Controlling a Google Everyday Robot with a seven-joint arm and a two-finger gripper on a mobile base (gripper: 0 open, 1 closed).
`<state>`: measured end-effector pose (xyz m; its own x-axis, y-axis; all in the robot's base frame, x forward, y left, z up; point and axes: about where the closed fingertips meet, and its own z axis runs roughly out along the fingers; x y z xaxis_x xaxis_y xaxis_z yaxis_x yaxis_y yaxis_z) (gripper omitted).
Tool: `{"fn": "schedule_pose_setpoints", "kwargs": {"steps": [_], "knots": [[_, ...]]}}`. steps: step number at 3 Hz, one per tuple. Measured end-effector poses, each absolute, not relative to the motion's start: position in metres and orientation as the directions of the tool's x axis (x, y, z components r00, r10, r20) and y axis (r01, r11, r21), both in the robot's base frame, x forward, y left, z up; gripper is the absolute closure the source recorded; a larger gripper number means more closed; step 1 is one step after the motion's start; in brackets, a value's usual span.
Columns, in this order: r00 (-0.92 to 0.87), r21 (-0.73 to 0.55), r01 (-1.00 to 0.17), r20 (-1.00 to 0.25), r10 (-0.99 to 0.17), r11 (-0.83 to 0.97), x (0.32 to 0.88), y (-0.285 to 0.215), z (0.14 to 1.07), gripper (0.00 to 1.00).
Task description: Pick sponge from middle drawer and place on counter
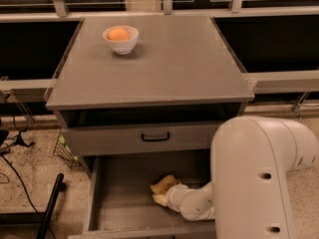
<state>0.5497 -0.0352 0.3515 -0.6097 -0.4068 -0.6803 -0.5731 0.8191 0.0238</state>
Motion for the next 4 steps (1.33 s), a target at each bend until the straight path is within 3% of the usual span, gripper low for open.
{"fn": "schedule_pose_setpoints", "kwargs": {"steps": [1, 2, 4], "knots": [[-0.584, 0.031, -0.615, -0.689, -0.429, 0.788, 0.549, -0.034, 0.360, 1.00], [-0.565, 0.145, -0.627, -0.761, -0.319, 0.765, 0.585, -0.017, 0.406, 1.00], [-0.491, 0.141, -0.642, -0.831, -0.262, 0.754, 0.632, -0.043, 0.442, 1.00]]}}
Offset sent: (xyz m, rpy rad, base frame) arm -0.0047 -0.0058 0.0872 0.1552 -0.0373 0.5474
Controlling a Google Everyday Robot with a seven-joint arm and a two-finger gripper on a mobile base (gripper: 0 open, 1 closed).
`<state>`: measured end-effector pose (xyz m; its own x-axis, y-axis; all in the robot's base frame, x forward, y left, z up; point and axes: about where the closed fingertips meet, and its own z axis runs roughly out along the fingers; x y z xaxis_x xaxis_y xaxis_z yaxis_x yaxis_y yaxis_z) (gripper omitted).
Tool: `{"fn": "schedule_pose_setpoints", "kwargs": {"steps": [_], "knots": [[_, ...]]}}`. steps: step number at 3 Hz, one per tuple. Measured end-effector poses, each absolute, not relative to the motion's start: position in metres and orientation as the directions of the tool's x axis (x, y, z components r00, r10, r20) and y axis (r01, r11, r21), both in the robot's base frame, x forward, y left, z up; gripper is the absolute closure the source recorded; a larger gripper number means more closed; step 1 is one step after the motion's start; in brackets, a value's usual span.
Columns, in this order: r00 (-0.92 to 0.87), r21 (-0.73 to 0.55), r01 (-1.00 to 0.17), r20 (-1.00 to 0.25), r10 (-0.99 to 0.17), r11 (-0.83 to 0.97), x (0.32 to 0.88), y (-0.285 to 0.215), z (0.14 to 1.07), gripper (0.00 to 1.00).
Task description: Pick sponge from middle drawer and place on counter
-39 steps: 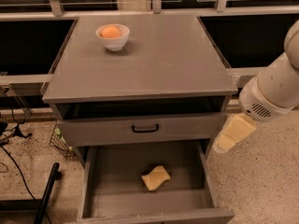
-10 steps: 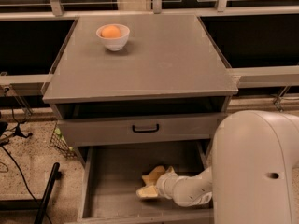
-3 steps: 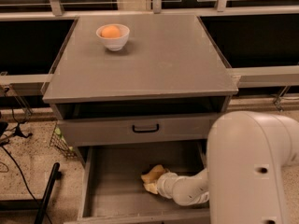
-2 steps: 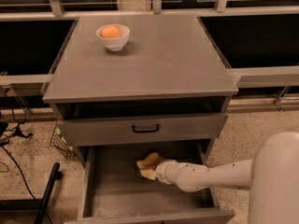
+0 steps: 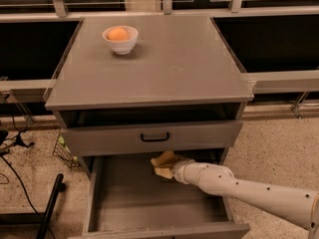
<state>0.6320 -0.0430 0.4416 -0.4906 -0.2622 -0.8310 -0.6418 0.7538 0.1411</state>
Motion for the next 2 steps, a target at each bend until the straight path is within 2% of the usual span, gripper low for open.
{"fn": "schedule_pose_setpoints", "kwargs": {"steps": [2], "knots": [[-0.475, 0.143, -0.686, -0.831, -0.290, 0.713, 0.624, -0.039, 0.454, 1.00]]}}
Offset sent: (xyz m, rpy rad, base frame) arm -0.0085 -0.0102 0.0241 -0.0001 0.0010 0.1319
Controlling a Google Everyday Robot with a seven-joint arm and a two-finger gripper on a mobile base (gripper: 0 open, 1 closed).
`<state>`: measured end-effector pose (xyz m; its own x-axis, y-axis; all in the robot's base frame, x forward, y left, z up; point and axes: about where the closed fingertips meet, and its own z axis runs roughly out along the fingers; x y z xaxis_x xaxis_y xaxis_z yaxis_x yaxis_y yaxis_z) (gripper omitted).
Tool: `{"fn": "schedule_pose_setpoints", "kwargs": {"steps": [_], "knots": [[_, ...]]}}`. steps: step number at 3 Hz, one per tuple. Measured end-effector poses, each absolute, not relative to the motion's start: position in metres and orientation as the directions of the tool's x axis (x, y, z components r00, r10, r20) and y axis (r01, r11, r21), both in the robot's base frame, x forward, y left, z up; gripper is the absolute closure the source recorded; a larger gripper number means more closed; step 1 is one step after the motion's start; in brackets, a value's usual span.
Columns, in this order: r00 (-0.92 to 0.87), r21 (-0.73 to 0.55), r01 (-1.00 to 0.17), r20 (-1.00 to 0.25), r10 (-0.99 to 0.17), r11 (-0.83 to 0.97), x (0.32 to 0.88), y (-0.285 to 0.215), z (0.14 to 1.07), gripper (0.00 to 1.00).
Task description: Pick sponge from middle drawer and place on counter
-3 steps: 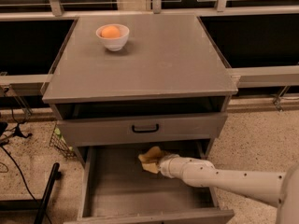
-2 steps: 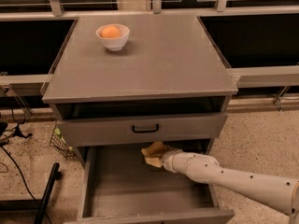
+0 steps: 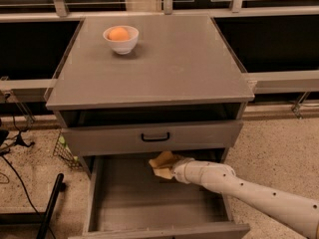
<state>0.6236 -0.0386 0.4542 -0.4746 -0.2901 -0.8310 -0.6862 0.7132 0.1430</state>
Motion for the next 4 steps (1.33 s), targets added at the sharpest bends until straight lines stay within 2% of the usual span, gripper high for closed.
{"fn": "schedule_pose_setpoints", "kwargs": {"steps": [2, 4], "knots": [[-0.485, 0.186, -0.758, -0.802, -0.349, 0.625, 0.584, -0.065, 0.498, 1.00], [-0.498, 0.205, -0.754, -0.798, -0.339, 0.624, 0.580, -0.064, 0.503, 1.00]]}}
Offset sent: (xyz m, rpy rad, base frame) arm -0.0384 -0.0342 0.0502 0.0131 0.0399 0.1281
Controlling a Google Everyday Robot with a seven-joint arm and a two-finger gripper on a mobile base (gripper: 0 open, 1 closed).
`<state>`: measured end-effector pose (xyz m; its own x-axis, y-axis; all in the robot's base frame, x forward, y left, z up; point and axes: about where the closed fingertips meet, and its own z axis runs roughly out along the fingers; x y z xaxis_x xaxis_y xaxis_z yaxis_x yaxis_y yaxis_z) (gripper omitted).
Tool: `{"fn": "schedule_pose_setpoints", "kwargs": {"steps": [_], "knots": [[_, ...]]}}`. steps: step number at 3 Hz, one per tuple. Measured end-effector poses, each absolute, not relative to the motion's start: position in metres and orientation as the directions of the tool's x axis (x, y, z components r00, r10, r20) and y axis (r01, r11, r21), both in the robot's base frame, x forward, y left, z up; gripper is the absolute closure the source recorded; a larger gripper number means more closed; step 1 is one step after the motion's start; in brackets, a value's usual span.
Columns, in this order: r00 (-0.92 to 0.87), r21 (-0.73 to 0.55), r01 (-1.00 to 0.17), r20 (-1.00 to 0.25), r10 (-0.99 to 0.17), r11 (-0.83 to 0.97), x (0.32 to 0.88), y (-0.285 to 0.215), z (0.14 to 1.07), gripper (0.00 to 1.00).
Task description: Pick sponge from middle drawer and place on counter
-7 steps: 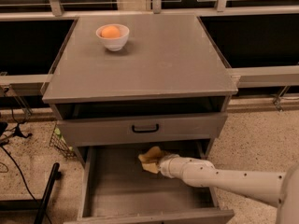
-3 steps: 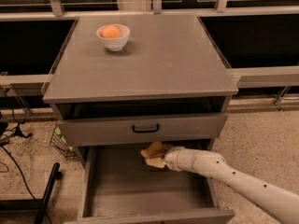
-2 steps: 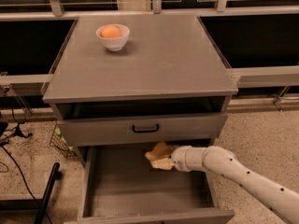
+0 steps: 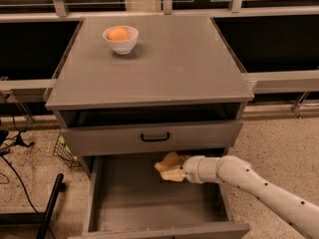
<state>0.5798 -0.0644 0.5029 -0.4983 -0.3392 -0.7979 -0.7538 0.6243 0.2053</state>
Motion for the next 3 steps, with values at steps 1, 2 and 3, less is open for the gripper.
{"fn": "schedule_pose_setpoints", "kwargs": {"steps": [1, 2, 3], "knots": [[-0.503, 0.219, -0.758, -0.796, -0.337, 0.615, 0.571, -0.067, 0.520, 1.00], [-0.504, 0.225, -0.764, -0.794, -0.341, 0.604, 0.562, -0.070, 0.535, 1.00], [-0.523, 0.249, -0.765, -0.779, -0.346, 0.594, 0.547, -0.076, 0.554, 1.00]]}}
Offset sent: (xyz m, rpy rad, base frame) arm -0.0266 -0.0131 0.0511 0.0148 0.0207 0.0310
